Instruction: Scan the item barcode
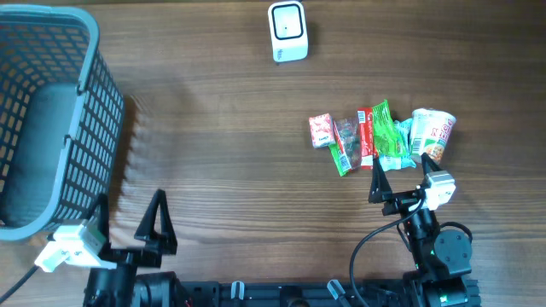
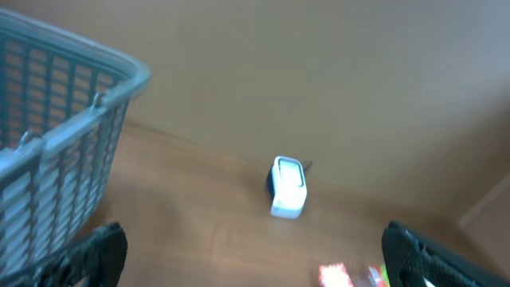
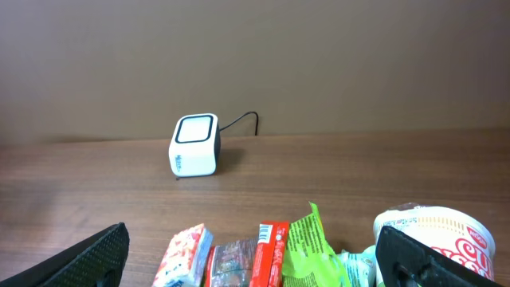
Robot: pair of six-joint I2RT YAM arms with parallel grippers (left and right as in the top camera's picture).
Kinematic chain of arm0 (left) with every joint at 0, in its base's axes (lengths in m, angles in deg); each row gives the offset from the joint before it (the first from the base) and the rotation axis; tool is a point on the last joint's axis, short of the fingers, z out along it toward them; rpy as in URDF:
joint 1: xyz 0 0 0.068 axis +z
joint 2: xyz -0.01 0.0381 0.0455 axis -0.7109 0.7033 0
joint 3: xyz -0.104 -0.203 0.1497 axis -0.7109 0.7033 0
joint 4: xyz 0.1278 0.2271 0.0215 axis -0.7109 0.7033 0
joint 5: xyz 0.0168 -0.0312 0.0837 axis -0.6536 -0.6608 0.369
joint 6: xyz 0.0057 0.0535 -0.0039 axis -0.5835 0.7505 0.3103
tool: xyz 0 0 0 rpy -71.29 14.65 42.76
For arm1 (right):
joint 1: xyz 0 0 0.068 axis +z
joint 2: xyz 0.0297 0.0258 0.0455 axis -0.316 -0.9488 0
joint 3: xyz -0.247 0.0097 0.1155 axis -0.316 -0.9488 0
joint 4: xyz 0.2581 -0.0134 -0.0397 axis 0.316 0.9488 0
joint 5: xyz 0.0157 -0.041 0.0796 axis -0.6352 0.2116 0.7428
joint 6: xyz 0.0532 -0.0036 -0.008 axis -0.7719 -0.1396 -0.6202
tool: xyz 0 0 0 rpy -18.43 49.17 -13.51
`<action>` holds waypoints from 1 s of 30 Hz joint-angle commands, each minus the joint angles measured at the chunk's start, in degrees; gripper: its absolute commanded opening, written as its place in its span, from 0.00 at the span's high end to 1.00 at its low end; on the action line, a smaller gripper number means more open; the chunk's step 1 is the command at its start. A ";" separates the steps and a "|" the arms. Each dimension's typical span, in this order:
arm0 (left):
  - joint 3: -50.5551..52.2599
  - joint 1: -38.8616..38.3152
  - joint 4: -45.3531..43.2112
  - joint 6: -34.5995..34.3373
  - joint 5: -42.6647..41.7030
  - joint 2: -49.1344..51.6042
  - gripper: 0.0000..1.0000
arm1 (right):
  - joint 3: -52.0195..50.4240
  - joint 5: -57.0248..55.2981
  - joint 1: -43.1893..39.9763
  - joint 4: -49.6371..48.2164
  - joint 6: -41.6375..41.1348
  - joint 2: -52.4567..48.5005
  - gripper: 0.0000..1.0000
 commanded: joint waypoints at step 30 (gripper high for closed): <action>47.76 -1.01 -53.46 -0.04 -2.64 -6.56 0.00 | -0.07 -0.92 -0.28 -0.24 0.22 0.61 0.00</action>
